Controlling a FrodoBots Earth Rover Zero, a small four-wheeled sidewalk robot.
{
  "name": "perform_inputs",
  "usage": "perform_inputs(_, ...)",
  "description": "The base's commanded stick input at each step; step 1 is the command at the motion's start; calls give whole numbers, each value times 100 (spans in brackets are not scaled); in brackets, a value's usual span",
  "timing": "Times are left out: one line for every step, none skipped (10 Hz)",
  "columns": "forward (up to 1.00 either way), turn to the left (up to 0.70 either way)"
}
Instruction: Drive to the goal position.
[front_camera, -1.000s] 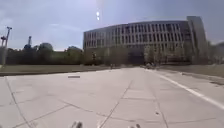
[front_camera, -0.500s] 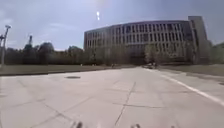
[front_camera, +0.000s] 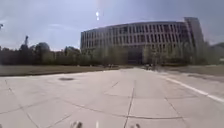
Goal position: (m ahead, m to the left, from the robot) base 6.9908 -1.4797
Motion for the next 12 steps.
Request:
perform_inputs(70, 0)
perform_inputs(70, 0)
perform_inputs(70, 0)
perform_inputs(70, 0)
perform_inputs(70, 0)
perform_inputs(70, 0)
perform_inputs(70, 0)
perform_inputs(70, 0)
perform_inputs(70, 0)
perform_inputs(70, 0)
perform_inputs(70, 0)
perform_inputs(70, 0)
